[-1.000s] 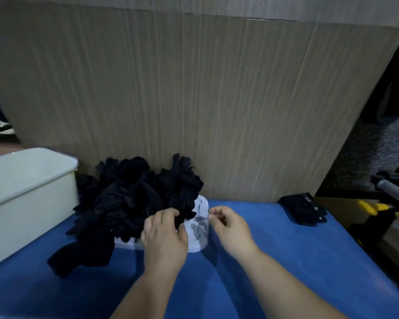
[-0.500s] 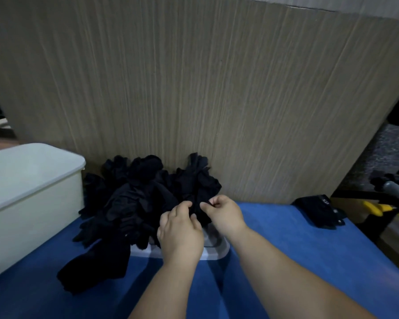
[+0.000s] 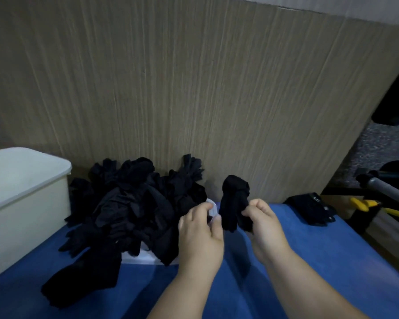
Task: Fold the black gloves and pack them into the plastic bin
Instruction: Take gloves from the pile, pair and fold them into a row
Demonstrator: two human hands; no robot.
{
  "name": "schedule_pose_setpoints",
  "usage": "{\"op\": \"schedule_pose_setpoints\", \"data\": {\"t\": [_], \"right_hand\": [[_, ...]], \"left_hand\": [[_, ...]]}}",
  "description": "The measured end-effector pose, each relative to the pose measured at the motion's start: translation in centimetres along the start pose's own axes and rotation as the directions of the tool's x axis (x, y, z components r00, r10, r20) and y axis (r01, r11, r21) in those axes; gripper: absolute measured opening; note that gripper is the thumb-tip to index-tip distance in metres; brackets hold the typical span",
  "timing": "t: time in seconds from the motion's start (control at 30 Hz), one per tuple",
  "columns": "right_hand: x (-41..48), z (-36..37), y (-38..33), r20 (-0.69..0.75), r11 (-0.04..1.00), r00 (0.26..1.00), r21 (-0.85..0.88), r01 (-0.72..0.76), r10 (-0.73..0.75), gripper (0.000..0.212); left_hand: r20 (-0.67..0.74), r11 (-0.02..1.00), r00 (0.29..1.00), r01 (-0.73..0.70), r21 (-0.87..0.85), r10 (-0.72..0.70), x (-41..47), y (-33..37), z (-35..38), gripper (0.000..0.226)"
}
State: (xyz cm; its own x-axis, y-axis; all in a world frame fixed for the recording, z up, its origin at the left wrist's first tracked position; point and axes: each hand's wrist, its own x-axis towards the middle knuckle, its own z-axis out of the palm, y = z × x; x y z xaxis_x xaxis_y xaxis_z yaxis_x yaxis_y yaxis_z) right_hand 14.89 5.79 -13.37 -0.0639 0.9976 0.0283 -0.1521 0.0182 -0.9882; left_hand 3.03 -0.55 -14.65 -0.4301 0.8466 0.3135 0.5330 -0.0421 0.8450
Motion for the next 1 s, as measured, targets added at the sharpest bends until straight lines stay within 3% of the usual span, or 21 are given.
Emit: {"op": "schedule_pose_setpoints", "data": {"t": [0.17, 0.27, 0.37, 0.5, 0.63, 0.77, 0.83, 0.9, 0.97, 1.0], "right_hand": [[-2.4, -5.5, 0.3, 0.061, 0.997, 0.995, 0.017, -0.074, 0.073, 0.030], [-3.4, -8.6, 0.0, 0.145, 0.989, 0.979, -0.033, -0.143, 0.146, 0.025], [-3.8, -11.1, -0.1, 0.174, 0.982, 0.969, -0.099, -0.159, 0.174, 0.023], [-4.1, -12.9, -0.6, 0.176, 0.975, 0.972, -0.188, -0.122, 0.155, 0.025], [-4.2, -13.5, -1.8, 0.097, 0.941, 0.986, -0.323, -0.098, 0.136, 0.046], [-4.3, -14.0, -1.5, 0.011, 0.772, 0.998, -0.633, 0.061, -0.070, 0.057], [-4.3, -14.3, -1.5, 0.021, 0.696, 0.990, -0.710, 0.110, -0.136, 0.051], [-4.3, -14.5, -1.8, 0.037, 0.717, 0.982, -0.678, 0.162, -0.186, 0.032], [-4.3, -14.5, -2.1, 0.087, 0.855, 0.985, -0.488, 0.175, -0.152, 0.009], [-4.3, -14.6, -2.0, 0.125, 0.910, 0.984, -0.380, 0.164, -0.125, 0.014]], "left_hand": [[0.272, 0.921, 0.946, 0.257, -0.294, -0.177, -0.5, 1.5, 3.0, 0.038], [0.458, 0.869, 0.864, 0.380, -0.318, -0.210, -0.9, 2.3, 4.7, 0.032], [0.546, 0.852, 0.820, 0.401, -0.335, -0.172, -1.3, 3.3, 6.0, 0.023], [0.557, 0.830, 0.816, 0.414, -0.374, -0.156, -2.1, 4.1, 7.3, 0.016], [0.499, 0.826, 0.860, 0.356, -0.438, -0.106, -2.7, 4.4, 8.0, 0.008], [0.425, 0.887, 0.905, 0.218, -0.407, -0.027, -3.4, 4.6, 8.2, 0.022], [0.397, 0.907, 0.918, 0.161, -0.388, 0.007, -3.8, 4.7, 8.1, 0.031], [0.375, 0.915, 0.926, 0.110, -0.388, 0.047, -4.2, 5.1, 7.8, 0.039], [0.419, 0.884, 0.905, 0.136, -0.448, 0.073, -4.6, 5.7, 7.3, 0.045], [0.450, 0.854, 0.889, 0.171, -0.492, 0.081, -5.0, 6.1, 7.1, 0.046]]}}
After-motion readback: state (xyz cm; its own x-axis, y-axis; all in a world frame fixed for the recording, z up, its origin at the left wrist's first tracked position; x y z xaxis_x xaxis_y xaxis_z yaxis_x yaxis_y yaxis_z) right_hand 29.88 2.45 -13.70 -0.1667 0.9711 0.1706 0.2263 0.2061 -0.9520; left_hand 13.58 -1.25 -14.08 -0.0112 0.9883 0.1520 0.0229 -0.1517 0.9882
